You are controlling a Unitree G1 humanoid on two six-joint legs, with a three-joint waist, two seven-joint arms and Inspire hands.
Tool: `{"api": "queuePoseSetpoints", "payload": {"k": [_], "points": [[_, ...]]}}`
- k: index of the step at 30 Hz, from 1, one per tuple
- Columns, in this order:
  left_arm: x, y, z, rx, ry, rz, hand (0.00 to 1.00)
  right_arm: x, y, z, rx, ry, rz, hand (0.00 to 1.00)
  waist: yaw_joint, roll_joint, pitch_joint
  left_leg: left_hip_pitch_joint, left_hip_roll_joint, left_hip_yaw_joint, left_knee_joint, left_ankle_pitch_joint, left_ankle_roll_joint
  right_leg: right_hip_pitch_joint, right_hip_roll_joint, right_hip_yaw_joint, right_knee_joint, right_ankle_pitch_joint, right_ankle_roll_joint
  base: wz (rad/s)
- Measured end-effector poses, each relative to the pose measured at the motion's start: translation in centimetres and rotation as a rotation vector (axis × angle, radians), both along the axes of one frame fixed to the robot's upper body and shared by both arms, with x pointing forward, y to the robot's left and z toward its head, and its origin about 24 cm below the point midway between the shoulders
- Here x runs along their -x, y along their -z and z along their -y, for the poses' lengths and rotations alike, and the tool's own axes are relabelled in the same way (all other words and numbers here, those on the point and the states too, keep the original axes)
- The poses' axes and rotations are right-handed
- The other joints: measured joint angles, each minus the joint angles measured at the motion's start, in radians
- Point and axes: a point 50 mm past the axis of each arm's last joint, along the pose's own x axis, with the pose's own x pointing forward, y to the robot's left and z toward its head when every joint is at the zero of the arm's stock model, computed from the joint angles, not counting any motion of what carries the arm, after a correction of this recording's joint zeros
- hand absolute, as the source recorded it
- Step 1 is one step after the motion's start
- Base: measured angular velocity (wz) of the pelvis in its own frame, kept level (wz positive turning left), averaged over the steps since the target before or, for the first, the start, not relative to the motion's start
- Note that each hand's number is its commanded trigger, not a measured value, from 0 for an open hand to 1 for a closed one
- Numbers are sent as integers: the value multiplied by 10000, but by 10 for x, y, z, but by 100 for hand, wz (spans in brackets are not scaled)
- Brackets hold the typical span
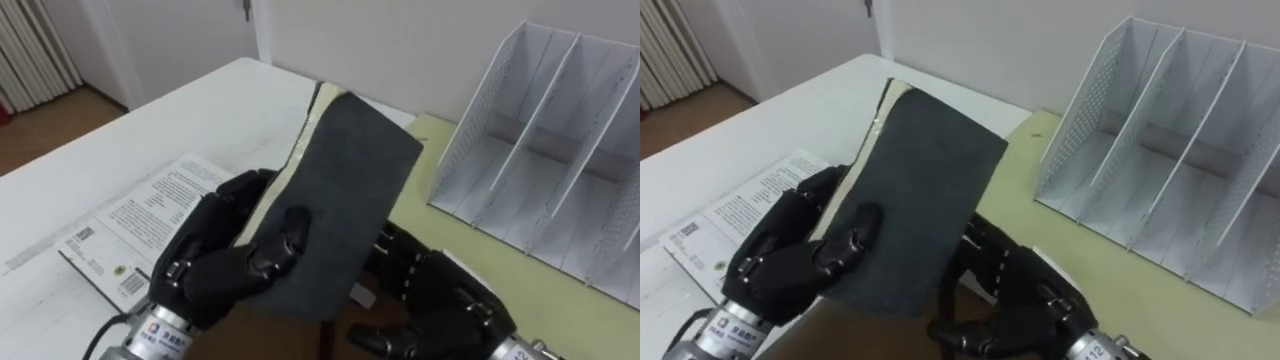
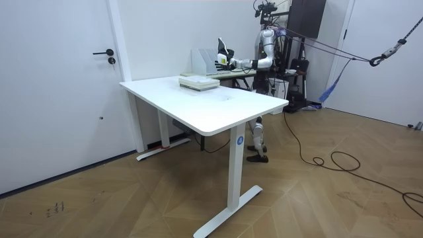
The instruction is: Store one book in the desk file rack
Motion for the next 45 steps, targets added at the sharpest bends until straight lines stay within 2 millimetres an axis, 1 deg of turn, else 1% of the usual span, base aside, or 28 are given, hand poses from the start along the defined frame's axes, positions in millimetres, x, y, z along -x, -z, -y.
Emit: {"api": "queuePoseSetpoints", "payload": {"k": [2,3,7,10,14,18,21,23,26,27,30,33,34,36,40,41,44,45], "points": [[0,3,-1,404,225,-238,100,0,-5,0,-427,-192,118,0,-3,1,-3,38,13,120,-1,0,0,13,1,51,-8,0,0,-11],[0,5,-2,554,351,-400,100,0,-7,0,-773,-299,165,0,-15,-13,-17,42,19,166,0,0,0,16,1,54,-7,0,0,-7],[2,7,-3,518,798,-563,100,0,-9,7,-1454,-234,85,0,-18,-27,-44,43,17,190,10,-1,1,5,-4,71,7,1,-2,0],[4,6,-5,371,1343,-368,100,-1,-12,11,-1612,-147,243,0,-25,20,-73,37,23,190,63,-2,1,-13,-4,81,89,1,-2,0],[6,7,-4,580,2075,-249,100,-1,-19,8,-2419,-439,366,0,-12,131,-140,14,29,192,65,-4,1,-62,6,164,232,-2,-2,0],[8,9,-4,639,2756,-397,100,-1,-32,5,-3519,-916,803,0,24,142,-146,13,34,192,101,-8,1,-61,7,182,307,-9,-7,0],[10,9,-4,564,3202,-473,100,0,-35,3,-3909,-1278,894,0,24,142,-146,-3,34,196,231,-9,3,-53,6,186,321,-9,-9,0],[11,9,-5,504,3379,-484,100,0,-34,2,-3940,-1382,843,0,38,142,-146,-33,34,194,250,-11,5,-59,6,194,322,-7,-12,0],[11,9,-5,446,3601,-515,100,2,-31,-8,-3984,-1888,592,0,220,122,-140,-39,60,308,217,-10,5,-195,24,292,390,-14,-26,-10],[11,8,-5,436,3646,-465,100,3,-30,-13,-3975,-2191,493,0,268,89,-147,-119,60,315,231,-10,5,-270,14,290,483,-27,-43,-6],[9,6,-7,380,3727,-391,100,8,-25,-19,-3862,-2943,120,0,271,-6,-147,-285,65,310,367,-8,4,-383,8,257,505,-27,-48,3],[7,3,-10,128,3760,-333,100,11,-22,-23,-3860,-3402,-25,0,304,-61,-107,-353,74,313,409,-17,5,-409,6,218,499,-26,-47,5],[6,2,-10,102,3762,-317,100,11,-22,-24,-3841,-3530,-81,0,304,-62,-107,-362,75,313,410,-27,8,-412,5,211,496,-26,-47,3],[5,1,-10,57,3788,-237,100,15,-19,-27,-3822,-3965,-292,0,314,-48,-103,-385,81,313,423,-51,12,-416,5,190,490,-26,-45,0],[5,0,-10,-11,3821,-249,100,18,-16,-27,-3879,-4022,-383,0,307,20,-81,-448,109,319,482,-98,2,-432,13,136,483,-25,-44,3],[4,0,-10,-27,3839,-249,100,18,-16,-27,-3877,-4015,-395,0,287,63,-90,-499,136,319,594,-151,-1,-436,28,119,479,-24,-44,0],[5,1,-9,-133,3959,-358,100,26,-10,-24,-3918,-3926,-656,0,292,183,-162,-500,151,323,609,-167,-5,-420,30,69,481,-25,-43,3],[5,2,-9,-157,3927,-402,100,30,-7,-23,-3918,-3941,-849,0,287,235,-167,-503,151,323,600,-167,-5,-422,27,58,485,-25,-43,3]]}}
